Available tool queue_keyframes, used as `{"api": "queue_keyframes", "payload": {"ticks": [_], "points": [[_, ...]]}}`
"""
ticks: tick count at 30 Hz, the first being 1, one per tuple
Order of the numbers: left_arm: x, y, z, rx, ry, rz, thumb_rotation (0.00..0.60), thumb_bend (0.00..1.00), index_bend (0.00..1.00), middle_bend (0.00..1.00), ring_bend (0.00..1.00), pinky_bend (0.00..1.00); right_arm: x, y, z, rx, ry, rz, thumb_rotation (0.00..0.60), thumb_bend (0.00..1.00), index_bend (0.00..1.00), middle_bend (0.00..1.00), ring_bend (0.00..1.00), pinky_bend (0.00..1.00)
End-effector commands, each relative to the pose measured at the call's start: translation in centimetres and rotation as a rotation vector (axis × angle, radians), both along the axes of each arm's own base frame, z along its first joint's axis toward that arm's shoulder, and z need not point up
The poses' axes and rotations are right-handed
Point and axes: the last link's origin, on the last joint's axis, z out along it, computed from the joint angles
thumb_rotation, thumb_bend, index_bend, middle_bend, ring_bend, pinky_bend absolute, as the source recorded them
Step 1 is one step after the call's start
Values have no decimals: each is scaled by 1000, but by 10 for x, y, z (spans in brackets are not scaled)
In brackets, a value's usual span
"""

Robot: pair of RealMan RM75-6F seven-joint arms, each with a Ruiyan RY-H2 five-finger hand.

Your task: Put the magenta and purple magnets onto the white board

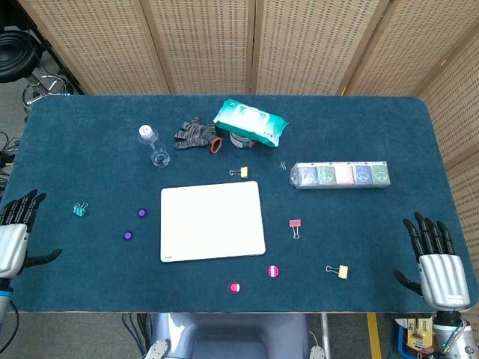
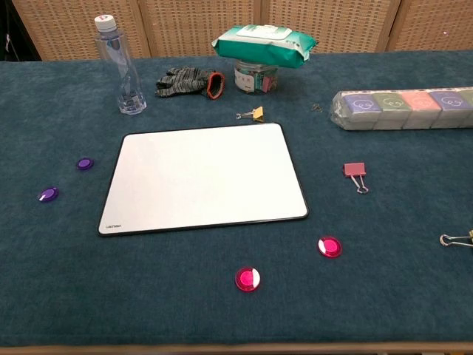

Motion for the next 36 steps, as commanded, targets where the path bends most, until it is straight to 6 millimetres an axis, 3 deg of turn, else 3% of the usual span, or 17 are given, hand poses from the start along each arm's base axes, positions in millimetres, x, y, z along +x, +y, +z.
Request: {"api": "queue_keyframes", "payload": {"ticks": [1, 7, 14, 16, 21, 29, 36], "points": [[-1, 0, 1, -3, 2, -4, 600, 21, 0, 0, 0, 0, 1, 1, -1, 6, -2, 1, 600, 0, 0, 0, 0, 0], [2, -1, 2, -5, -11, -17, 600, 22, 0, 0, 0, 0, 4, 2, -5, 33, -18, 12, 600, 0, 27, 0, 0, 0], [6, -1, 3, -12, -27, -46, 600, 21, 0, 0, 0, 0, 20, -4, -32, 204, -65, 113, 600, 3, 243, 0, 0, 0], [7, -1, 2, -18, -27, -52, 600, 22, 0, 0, 0, 0, 31, -9, -43, 259, -101, 149, 600, 66, 311, 0, 0, 0], [9, -2, -1, -27, -22, -58, 600, 21, 0, 0, 0, 0, 65, -22, -69, 414, -176, 209, 600, 180, 368, 0, 0, 0], [8, -3, -1, -29, -15, -50, 600, 21, 0, 0, 0, 0, 115, -42, -109, 547, -150, 236, 600, 247, 392, 0, 0, 0], [9, -5, 1, -34, -22, -48, 600, 21, 0, 0, 0, 0, 139, -53, -139, 594, -114, 214, 600, 350, 386, 0, 0, 0]]}}
